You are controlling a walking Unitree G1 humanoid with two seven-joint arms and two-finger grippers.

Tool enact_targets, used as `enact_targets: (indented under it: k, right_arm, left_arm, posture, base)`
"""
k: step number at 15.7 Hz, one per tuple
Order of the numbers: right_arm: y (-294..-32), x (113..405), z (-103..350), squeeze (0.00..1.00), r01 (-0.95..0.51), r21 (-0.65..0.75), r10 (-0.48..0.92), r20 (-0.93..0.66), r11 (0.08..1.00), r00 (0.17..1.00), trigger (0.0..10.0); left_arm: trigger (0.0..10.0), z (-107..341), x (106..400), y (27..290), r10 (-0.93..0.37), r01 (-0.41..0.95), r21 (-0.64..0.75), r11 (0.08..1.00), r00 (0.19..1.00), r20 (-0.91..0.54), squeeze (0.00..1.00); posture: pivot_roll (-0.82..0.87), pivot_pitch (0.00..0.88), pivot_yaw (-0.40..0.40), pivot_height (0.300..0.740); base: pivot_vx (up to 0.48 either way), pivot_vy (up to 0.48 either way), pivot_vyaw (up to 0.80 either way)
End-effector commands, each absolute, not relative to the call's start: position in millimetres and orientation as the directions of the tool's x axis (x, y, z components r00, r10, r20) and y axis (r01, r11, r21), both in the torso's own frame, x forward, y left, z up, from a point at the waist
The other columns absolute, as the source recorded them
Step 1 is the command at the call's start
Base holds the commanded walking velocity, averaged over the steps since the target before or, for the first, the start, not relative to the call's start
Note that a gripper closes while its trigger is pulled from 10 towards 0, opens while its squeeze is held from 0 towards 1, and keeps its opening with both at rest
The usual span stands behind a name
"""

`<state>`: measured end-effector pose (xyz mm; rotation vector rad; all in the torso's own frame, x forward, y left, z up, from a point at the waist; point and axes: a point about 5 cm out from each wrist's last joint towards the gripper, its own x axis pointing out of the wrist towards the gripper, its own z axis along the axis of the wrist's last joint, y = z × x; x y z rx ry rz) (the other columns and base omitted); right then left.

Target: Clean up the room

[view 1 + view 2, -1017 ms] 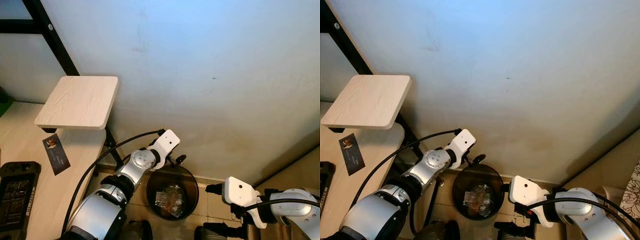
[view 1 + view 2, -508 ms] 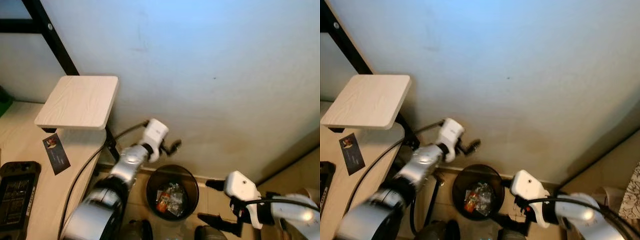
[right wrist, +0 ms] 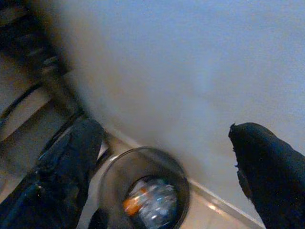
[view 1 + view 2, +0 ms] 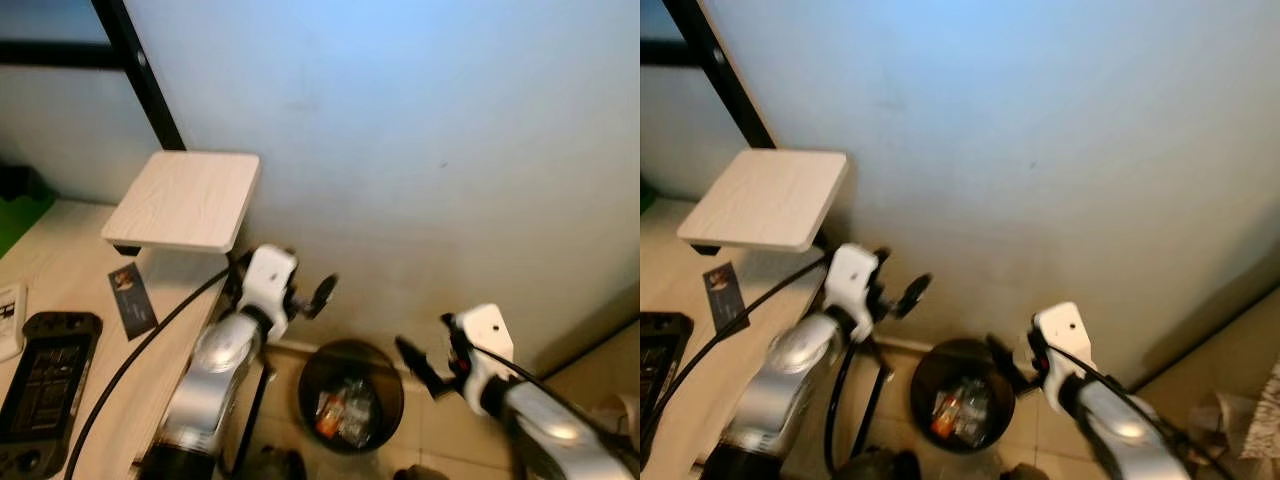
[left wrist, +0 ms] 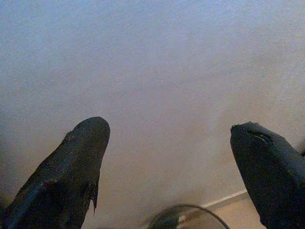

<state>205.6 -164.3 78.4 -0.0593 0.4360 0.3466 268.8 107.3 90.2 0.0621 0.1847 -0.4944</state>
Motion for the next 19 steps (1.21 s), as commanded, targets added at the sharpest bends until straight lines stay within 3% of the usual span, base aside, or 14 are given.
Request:
enact_targets:
  k: [1, 5, 9, 16, 18, 19]
  right_arm:
    - [-170, 208, 73, 0.00, -0.217, 0.001, 0.193, -0.468, 0.976, 0.862, 10.0]
    - [-171, 220, 82, 0.00, -0.130, -0.024, 0.110, -0.391, 0.991, 0.914, 10.0]
    - [-162, 221, 89, 0.00, -0.136, 0.029, 0.137, -0.381, 0.990, 0.914, 10.0]
    - [-163, 223, 89, 0.00, -0.070, -0.002, 0.063, -0.388, 0.998, 0.919, 10.0]
    - [-172, 224, 89, 0.00, -0.021, -0.091, -0.018, -0.404, 0.996, 0.915, 10.0]
    - [-173, 225, 90, 0.00, -0.007, -0.044, -0.011, -0.399, 0.999, 0.917, 10.0]
  left_arm:
    - [10.0, 97, 266, 119, -0.399, 0.413, 0.025, 0.910, 0.892, -0.213, 0.00]
    - [10.0, 104, 262, 128, -0.358, 0.376, 0.046, 0.925, 0.908, -0.219, 0.00]
    - [10.0, 113, 260, 130, -0.327, 0.343, 0.049, 0.938, 0.922, -0.209, 0.00]
    - [10.0, 116, 250, 134, -0.287, 0.300, 0.029, 0.953, 0.932, -0.221, 0.00]
    - [10.0, 114, 247, 136, -0.263, 0.269, -0.013, 0.963, 0.929, -0.261, 0.00]
    - [10.0, 113, 246, 140, -0.235, 0.243, -0.007, 0.970, 0.929, -0.286, 0.00]
  posture:
    - [-0.02, 0.000, 0.079, 0.740]
    - [-0.01, 0.000, 0.084, 0.740]
    - [-0.02, 0.000, 0.087, 0.740]
    - [0.01, 0.000, 0.052, 0.740]
    - [0.02, 0.000, 0.047, 0.740]
    - [0.01, 0.000, 0.045, 0.740]
  base:
    - [-0.292, 0.000, 0.00]
    - [-0.217, 0.000, 0.00]
    - [0.000, 0.000, 0.00]
    - [0.000, 0.000, -0.80]
    - [0.000, 0.000, -0.80]
    - [0.000, 0.000, -0.80]
